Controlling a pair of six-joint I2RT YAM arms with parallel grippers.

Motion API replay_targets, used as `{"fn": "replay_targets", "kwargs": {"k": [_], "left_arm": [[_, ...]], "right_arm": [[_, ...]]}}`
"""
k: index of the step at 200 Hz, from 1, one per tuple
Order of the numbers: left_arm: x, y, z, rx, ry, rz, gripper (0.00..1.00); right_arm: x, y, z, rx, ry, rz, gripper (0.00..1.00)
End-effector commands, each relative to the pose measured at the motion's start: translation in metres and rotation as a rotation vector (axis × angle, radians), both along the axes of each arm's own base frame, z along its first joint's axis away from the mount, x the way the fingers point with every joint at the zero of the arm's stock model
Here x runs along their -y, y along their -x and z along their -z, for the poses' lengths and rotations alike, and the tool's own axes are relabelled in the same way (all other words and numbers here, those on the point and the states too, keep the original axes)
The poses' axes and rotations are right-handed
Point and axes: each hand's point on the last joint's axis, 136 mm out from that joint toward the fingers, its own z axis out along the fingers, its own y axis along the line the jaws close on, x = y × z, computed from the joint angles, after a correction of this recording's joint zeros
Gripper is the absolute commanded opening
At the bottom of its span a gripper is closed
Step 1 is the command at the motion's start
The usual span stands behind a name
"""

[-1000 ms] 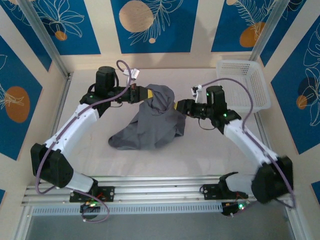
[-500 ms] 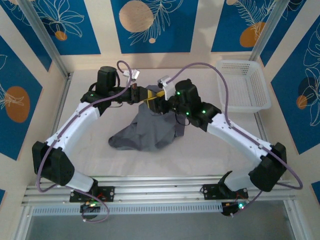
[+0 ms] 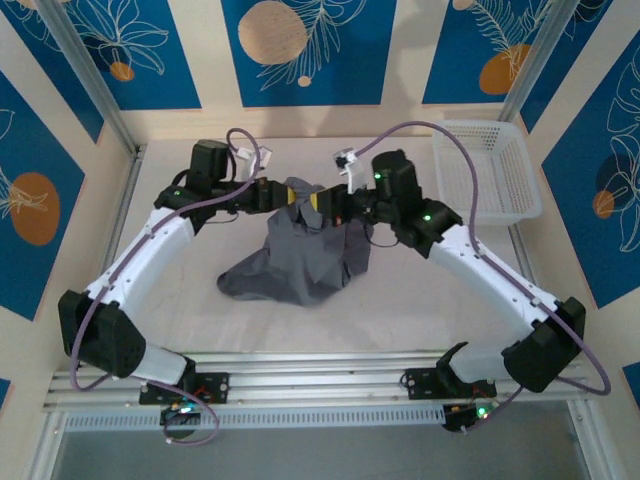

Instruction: Fold the inside-out t-shirt

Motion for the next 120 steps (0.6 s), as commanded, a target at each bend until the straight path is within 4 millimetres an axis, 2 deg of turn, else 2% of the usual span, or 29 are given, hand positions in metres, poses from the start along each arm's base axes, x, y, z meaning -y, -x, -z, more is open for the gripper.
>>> {"fn": "replay_targets", "kwargs": {"k": [1,18,41,53,71,93,105,120], "left_arm": [[-0.037,-0.03,0.055,0.096,-0.229,-0.129,0.28],[-0.033,-0.031,0.055,0.111,-0.181,-0.115,0.38],[-0.041,-0.03,0.033,0.208,-0.175,-0.152,0.55],[-0.048,-0.023,0.017,0.275,-0.2,-0.165,0.59],[-0.044,0.002,-0.013,0.405,-0.155,-0.093,0.61],[-0.015,0.054,-0.039,0.533,-0.018,0.157,0.59],[-0.002,0.071,-0.038,0.526,0.019,0.243,0.57],[0.013,0.076,-0.027,0.462,0.039,0.31,0.54]], "right_arm": [[-0.006,0.04,-0.045,-0.136,-0.25,-0.232,0.0],[-0.006,0.032,-0.043,-0.184,-0.275,-0.205,0.0],[-0.001,0.019,-0.032,-0.261,-0.285,-0.156,0.0],[0.001,0.013,-0.028,-0.28,-0.289,-0.137,0.0],[0.004,0.006,-0.022,-0.298,-0.289,-0.121,0.0],[0.008,0.0,-0.02,-0.32,-0.299,-0.121,0.0],[0.01,-0.002,-0.019,-0.331,-0.304,-0.123,0.0],[0.009,-0.001,-0.022,-0.332,-0.306,-0.137,0.0]]}}
